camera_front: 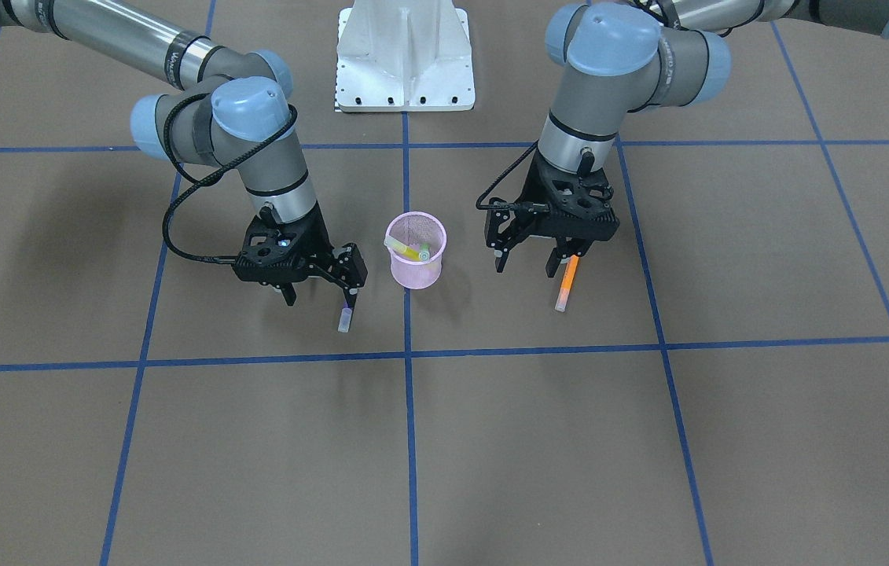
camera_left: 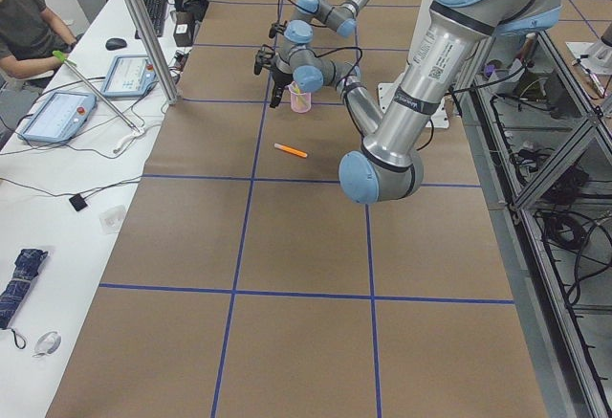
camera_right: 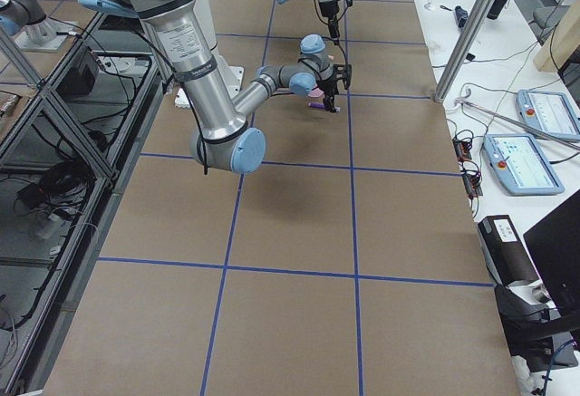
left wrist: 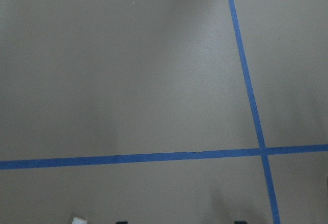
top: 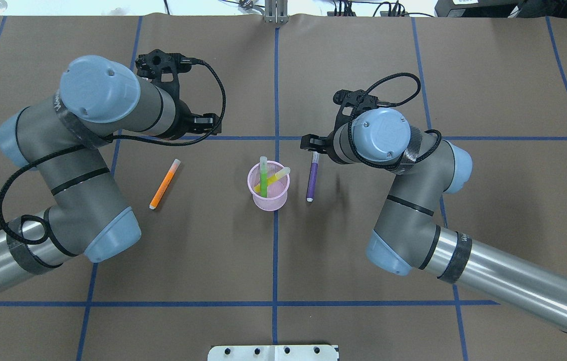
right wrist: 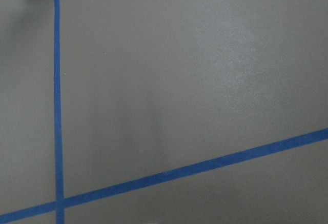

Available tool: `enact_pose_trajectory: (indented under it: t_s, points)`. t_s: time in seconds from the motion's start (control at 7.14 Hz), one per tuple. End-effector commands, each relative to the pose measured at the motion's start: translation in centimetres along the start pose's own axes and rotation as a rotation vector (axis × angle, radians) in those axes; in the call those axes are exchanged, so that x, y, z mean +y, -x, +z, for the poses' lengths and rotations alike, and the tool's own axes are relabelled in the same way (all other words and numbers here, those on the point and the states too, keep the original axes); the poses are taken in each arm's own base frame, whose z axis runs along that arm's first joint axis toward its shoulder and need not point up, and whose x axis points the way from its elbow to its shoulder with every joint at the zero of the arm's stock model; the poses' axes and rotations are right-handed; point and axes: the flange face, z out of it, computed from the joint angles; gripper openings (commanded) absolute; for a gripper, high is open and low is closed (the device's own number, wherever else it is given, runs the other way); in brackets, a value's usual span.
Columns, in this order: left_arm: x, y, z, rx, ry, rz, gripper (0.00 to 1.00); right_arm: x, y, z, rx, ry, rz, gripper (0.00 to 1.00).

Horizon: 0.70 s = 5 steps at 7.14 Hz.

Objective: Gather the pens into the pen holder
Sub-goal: 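Lower the right gripper onto the purple marker and close on it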

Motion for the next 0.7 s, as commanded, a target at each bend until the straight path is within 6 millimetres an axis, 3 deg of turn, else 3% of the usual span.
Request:
enact_pose_trajectory:
  t_s: [0.0,0.56]
  points:
    - [0.2,0.1,0.1,0.000,0.002,0.001,0.76,0.5,-0.4,2.0,0.023,0.059,-0.016,0.91]
    - [0.2,0.2,0.1,-0.002,0.002,-0.001,0.76,0.4,2.5,3.3,0.081,0.083,0.007,0.85]
